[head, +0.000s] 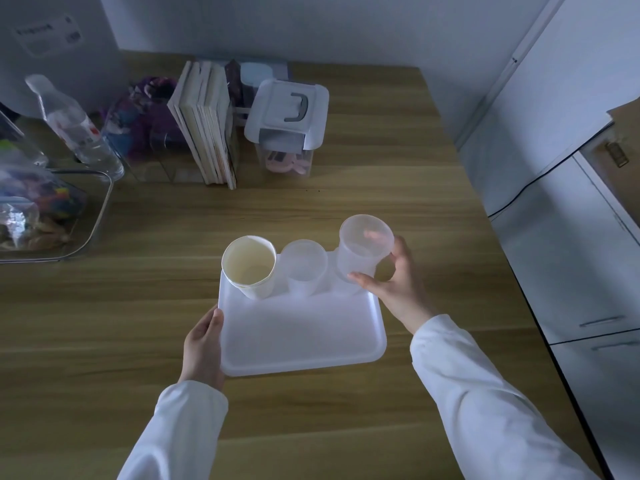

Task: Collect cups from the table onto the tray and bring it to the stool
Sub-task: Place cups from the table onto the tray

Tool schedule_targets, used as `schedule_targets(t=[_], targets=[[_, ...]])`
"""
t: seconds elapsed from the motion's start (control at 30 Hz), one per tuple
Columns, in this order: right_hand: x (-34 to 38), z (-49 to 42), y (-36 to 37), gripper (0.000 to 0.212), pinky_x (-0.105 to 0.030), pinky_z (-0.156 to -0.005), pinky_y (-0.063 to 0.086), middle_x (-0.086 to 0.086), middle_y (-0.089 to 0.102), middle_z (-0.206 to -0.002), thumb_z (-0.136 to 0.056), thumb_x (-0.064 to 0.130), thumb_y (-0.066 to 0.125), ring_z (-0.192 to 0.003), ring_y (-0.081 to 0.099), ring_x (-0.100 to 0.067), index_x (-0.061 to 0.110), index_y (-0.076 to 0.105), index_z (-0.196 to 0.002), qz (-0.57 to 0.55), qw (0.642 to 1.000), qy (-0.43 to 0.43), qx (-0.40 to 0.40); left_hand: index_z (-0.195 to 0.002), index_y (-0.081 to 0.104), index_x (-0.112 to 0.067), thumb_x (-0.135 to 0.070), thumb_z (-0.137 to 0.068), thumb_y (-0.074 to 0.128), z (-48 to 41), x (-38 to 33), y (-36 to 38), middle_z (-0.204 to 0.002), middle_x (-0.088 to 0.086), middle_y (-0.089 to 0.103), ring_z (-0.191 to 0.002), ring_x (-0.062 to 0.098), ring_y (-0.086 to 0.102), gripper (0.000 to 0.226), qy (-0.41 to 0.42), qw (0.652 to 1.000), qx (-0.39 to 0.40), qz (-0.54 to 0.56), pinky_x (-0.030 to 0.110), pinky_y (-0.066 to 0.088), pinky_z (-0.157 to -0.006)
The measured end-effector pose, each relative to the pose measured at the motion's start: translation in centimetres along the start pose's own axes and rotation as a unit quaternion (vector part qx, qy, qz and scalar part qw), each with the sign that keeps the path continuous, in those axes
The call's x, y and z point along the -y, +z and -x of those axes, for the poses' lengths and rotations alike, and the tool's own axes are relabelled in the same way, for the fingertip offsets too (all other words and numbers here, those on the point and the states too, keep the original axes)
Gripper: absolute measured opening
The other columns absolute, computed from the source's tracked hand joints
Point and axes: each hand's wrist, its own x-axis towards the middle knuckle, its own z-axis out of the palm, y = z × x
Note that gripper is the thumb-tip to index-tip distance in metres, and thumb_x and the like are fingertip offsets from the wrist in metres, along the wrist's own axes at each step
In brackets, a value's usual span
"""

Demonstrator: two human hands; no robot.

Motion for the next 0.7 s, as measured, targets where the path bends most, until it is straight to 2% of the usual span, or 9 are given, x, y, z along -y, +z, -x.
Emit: schedule_targets(t=[0.1, 0.2, 0.23, 0.3, 0.37, 0.47, 0.53, 0.6, 0.7], targets=[[-0.3, 0.2, 0.4, 0.082, -0.027, -0.098, 0.030, -0.002, 0.038, -0.133, -0.056, 0.037, 0.078, -0.126, 0.035, -0.018, 0.021, 0.041, -0.128, 0.026, 1.000, 0.002, -0.004, -0.105, 0.065, -0.015, -0.023, -0.096, 0.043, 0.2, 0.0, -0.1, -0.085, 0.003, 0.066, -0.075, 0.021, 0.060, 0.025, 0.001, 1.000, 0.002, 0.002, 0.031, 0.049, -0.066], [-0.4, 0.4, 0.7, 0.095, -0.031, -0.104, 0.029, -0.003, 0.035, -0.136, -0.048, 0.055, 0.070, -0.129, 0.031, -0.019, 0.020, 0.040, -0.131, 0.051, 0.999, -0.002, 0.003, -0.099, 0.067, -0.017, -0.022, -0.097, 0.043, 0.4, 0.0, -0.2, -0.084, 0.004, 0.066, -0.074, 0.022, 0.061, 0.024, 0.005, 1.000, 0.007, 0.012, 0.033, 0.049, -0.071], [-0.5, 0.4, 0.7, 0.093, -0.032, -0.106, 0.027, -0.003, 0.033, -0.139, -0.047, 0.056, 0.069, -0.131, 0.028, -0.018, 0.022, 0.040, -0.129, 0.052, 0.999, 0.000, 0.007, -0.097, 0.067, -0.018, -0.022, -0.097, 0.043, 0.4, 0.0, -0.2, -0.085, 0.004, 0.066, -0.075, 0.021, 0.061, 0.024, 0.005, 1.000, 0.007, 0.012, 0.033, 0.049, -0.071], [-0.5, 0.6, 0.7, 0.079, -0.032, -0.109, 0.023, -0.001, 0.027, -0.145, -0.052, 0.049, 0.074, -0.135, 0.022, -0.017, 0.038, 0.036, -0.120, 0.056, 0.998, -0.009, 0.022, -0.100, 0.066, -0.017, -0.022, -0.097, 0.043, 0.4, 0.1, -0.2, -0.086, 0.004, 0.066, -0.075, 0.020, 0.061, 0.024, 0.006, 1.000, 0.007, 0.010, 0.031, 0.050, -0.068], [-0.8, 0.8, 0.5, 0.085, -0.032, -0.109, 0.020, 0.002, 0.023, -0.147, -0.055, 0.041, 0.078, -0.137, 0.019, -0.014, 0.049, 0.027, -0.122, 0.053, 0.997, -0.025, 0.040, -0.103, 0.066, -0.016, -0.022, -0.097, 0.042, 0.4, 0.1, -0.3, -0.086, 0.003, 0.067, -0.074, 0.019, 0.062, 0.025, 0.007, 1.000, 0.011, 0.006, 0.028, 0.051, -0.064], [-1.7, 1.2, 0.0, 0.096, -0.030, -0.108, 0.020, 0.012, 0.020, -0.144, -0.059, 0.030, 0.084, -0.135, 0.019, -0.007, 0.048, 0.022, -0.131, 0.009, 0.998, 0.002, 0.057, -0.104, 0.066, -0.014, -0.022, -0.097, 0.042, 0.5, 0.2, -0.3, -0.086, 0.004, 0.066, -0.075, 0.021, 0.061, 0.026, 0.011, 1.000, 0.011, 0.005, 0.029, 0.050, -0.066], [-2.4, 1.7, -0.3, 0.096, -0.029, -0.106, 0.022, 0.019, 0.018, -0.141, -0.061, 0.031, 0.081, -0.129, 0.021, -0.004, 0.045, 0.021, -0.135, -0.038, 0.997, 0.039, 0.058, -0.103, 0.066, -0.013, -0.022, -0.097, 0.042, 0.6, 0.2, -0.3, -0.085, 0.005, 0.065, -0.074, 0.021, 0.060, 0.026, 0.011, 1.000, 0.011, 0.002, 0.028, 0.050, -0.063], [-3.0, 2.2, -0.6, 0.083, -0.027, -0.101, 0.029, 0.016, 0.024, -0.141, -0.072, 0.031, 0.073, -0.124, 0.028, -0.006, 0.037, 0.024, -0.139, -0.076, 0.993, 0.080, 0.035, -0.099, 0.066, -0.014, -0.022, -0.097, 0.042, 0.7, 0.2, -0.2, -0.084, 0.005, 0.065, -0.073, 0.021, 0.059, 0.026, 0.012, 1.000, 0.013, 0.000, 0.025, 0.051, -0.058], [-4.1, 2.8, -1.1, 0.048, -0.025, -0.090, 0.034, 0.001, 0.042, -0.141, -0.086, 0.037, 0.054, -0.119, 0.044, -0.011, 0.023, 0.041, -0.130, -0.088, 0.985, 0.147, -0.017, -0.094, 0.067, -0.016, -0.021, -0.097, 0.042, 0.8, 0.3, 0.0, -0.083, 0.005, 0.065, -0.073, 0.022, 0.059, 0.026, 0.015, 1.000, 0.013, 0.002, 0.029, 0.049, -0.064]])
